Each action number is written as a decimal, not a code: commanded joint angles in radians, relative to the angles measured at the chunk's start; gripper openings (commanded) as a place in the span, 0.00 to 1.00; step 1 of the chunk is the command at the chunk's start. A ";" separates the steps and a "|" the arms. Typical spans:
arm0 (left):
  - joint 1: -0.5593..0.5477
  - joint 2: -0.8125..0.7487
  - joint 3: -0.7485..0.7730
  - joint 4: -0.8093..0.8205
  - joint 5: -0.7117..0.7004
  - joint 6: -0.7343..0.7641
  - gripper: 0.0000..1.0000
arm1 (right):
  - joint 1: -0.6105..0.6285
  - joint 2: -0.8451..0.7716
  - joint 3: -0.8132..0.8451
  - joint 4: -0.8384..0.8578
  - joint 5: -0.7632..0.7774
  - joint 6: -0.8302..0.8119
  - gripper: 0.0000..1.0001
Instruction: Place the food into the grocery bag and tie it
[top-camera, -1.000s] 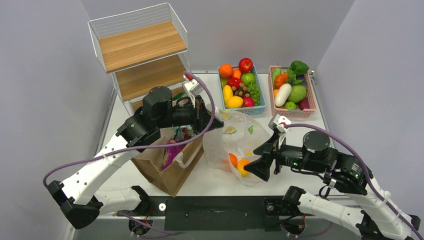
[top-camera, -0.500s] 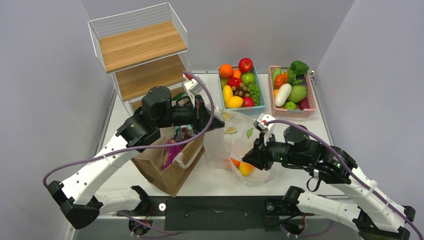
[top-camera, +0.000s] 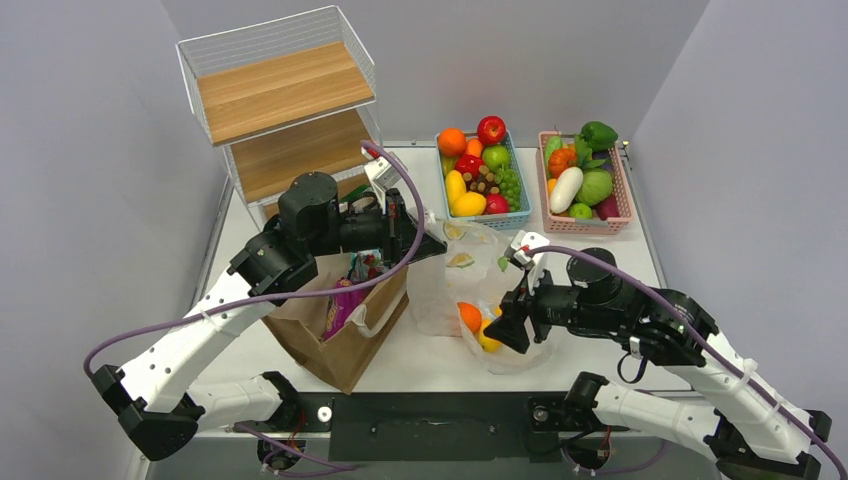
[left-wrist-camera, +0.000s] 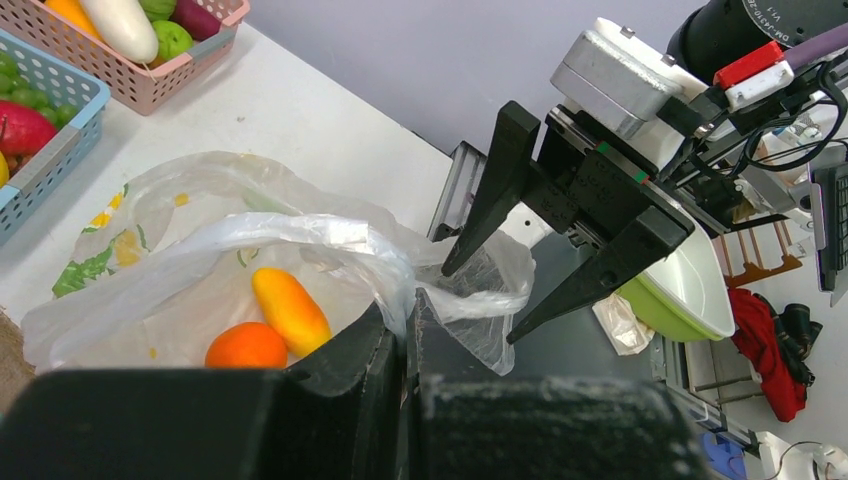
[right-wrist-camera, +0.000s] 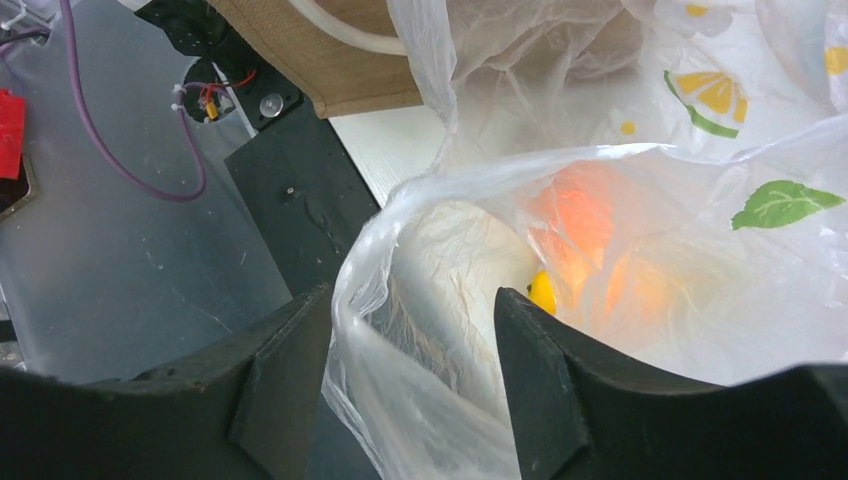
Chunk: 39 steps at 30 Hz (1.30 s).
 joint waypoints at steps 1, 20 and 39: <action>0.009 -0.028 0.011 0.063 0.028 -0.003 0.00 | 0.001 0.005 0.023 -0.016 0.021 -0.025 0.52; 0.009 -0.069 0.001 -0.059 -0.042 0.011 0.44 | 0.003 0.095 0.091 0.148 0.223 -0.023 0.00; 0.016 -0.133 0.141 -0.322 -0.346 0.307 0.47 | -0.039 0.147 0.114 0.264 0.131 -0.124 0.00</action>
